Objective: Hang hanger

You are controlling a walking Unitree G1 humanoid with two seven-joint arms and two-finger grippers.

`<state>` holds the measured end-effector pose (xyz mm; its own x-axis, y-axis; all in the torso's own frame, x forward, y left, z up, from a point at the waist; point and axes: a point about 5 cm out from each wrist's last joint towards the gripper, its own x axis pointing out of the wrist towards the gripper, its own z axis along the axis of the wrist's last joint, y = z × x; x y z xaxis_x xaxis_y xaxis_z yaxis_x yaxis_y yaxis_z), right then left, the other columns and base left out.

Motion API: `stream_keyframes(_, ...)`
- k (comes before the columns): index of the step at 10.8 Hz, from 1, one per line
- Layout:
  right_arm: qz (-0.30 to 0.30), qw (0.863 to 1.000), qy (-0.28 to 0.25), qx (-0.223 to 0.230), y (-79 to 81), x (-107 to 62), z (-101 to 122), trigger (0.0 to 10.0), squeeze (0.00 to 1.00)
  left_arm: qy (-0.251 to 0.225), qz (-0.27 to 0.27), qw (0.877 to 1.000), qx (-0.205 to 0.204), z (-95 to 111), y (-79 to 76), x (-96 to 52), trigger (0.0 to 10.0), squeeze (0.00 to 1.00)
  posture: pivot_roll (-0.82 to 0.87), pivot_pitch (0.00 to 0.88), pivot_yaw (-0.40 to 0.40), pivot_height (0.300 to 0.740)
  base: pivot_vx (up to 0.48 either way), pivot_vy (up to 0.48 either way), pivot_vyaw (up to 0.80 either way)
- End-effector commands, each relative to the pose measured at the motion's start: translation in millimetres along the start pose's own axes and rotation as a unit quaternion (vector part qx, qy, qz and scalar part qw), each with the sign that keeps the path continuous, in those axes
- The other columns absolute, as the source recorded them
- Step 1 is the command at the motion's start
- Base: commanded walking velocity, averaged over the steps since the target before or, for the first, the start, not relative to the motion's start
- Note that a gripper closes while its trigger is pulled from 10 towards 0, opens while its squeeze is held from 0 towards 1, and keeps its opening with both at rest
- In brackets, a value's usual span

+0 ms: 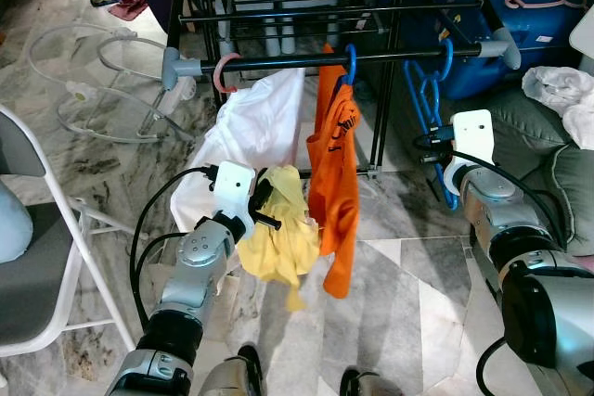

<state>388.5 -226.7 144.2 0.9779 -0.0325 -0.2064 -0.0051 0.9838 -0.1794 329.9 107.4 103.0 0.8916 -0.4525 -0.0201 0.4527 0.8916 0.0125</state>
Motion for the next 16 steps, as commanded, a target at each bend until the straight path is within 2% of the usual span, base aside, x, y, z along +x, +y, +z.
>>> stream_keyframes(1, 0.003, 1.000, 0.020, -0.003, -0.6, -2.5, -12.2, 3.0, 0.00, -0.011, -0.004, 1.000, 0.012, 7.3, -0.5, 1.9, 10.0, 0.00, -0.03, 0.181, 0.027, 0.740, 0.000, 0.000, 0.00)
stream_keyframes(2, 0.007, 1.000, 0.020, -0.004, -0.1, -2.7, -12.8, 3.3, 0.00, -0.009, -0.004, 1.000, 0.012, 6.8, -0.5, 1.8, 10.0, 0.00, -0.03, 0.182, 0.026, 0.740, 0.000, 0.000, 0.00)
stream_keyframes(3, 0.011, 1.000, 0.021, -0.006, 0.5, -3.0, -14.0, 4.4, 0.00, -0.007, -0.005, 1.000, 0.012, 6.1, -1.0, 1.9, 10.0, 0.00, -0.03, 0.182, 0.026, 0.740, 0.000, 0.000, 0.00)
stream_keyframes(4, 0.013, 1.000, 0.022, -0.010, 0.7, -3.3, -15.0, 9.6, 0.00, -0.006, -0.006, 1.000, 0.012, 5.8, -1.8, 2.1, 10.0, 0.00, -0.03, 0.181, 0.027, 0.740, 0.000, 0.000, 0.00)
stream_keyframes(5, 0.013, 1.000, 0.022, -0.012, 0.2, -3.5, -15.4, 10.0, 0.00, -0.007, -0.008, 1.000, 0.011, 5.8, -2.6, 2.5, 10.0, 0.00, -0.03, 0.181, 0.027, 0.740, 0.000, 0.000, 0.00)
stream_keyframes(6, 0.012, 1.000, 0.022, -0.009, -1.1, -3.8, -15.7, 10.0, 0.00, -0.008, -0.010, 1.000, 0.008, 6.3, -3.0, 3.0, 10.0, 0.00, -0.04, 0.180, 0.028, 0.740, 0.000, 0.000, 0.00)
stream_keyframes(7, 0.010, 1.000, 0.021, -0.007, -2.0, -3.9, -15.6, 10.0, 1.00, -0.010, -0.009, 1.000, 0.006, 7.3, -2.8, 3.5, 10.0, 0.00, -0.04, 0.180, 0.028, 0.740, 0.000, 0.000, 0.00)
stream_keyframes(10, -0.012, 1.000, 0.010, -0.006, -4.7, -5.4, -17.7, 10.0, 1.00, -0.033, -0.009, 0.999, 0.000, 11.9, -0.4, 1.1, 10.0, 0.00, -0.04, 0.178, 0.022, 0.740, 0.000, 0.000, 0.00)
stream_keyframes(11, -0.014, 1.000, 0.007, -0.004, -5.2, -5.8, -18.0, 10.0, 0.76, -0.035, -0.013, 0.999, -0.003, 12.2, -1.3, 0.8, 10.0, 0.00, -0.04, 0.178, 0.022, 0.740, 0.000, 0.000, 0.00)
stream_keyframes(12, -0.017, 1.000, 0.005, -0.004, -6.5, -6.2, -18.0, 10.0, 0.00, -0.039, -0.017, 0.999, -0.006, 12.3, -3.8, 1.5, 10.0, 0.00, -0.05, 0.177, 0.020, 0.740, 0.000, 0.000, 0.00)
stream_keyframes(16, -0.022, 1.000, -0.008, -0.013, -13.8, -4.7, -6.5, 10.0, 0.00, -0.043, -0.023, 0.999, -0.007, 13.8, -5.8, 3.4, 10.0, 0.00, -0.05, 0.171, 0.017, 0.740, 0.060, 0.000, 0.00)
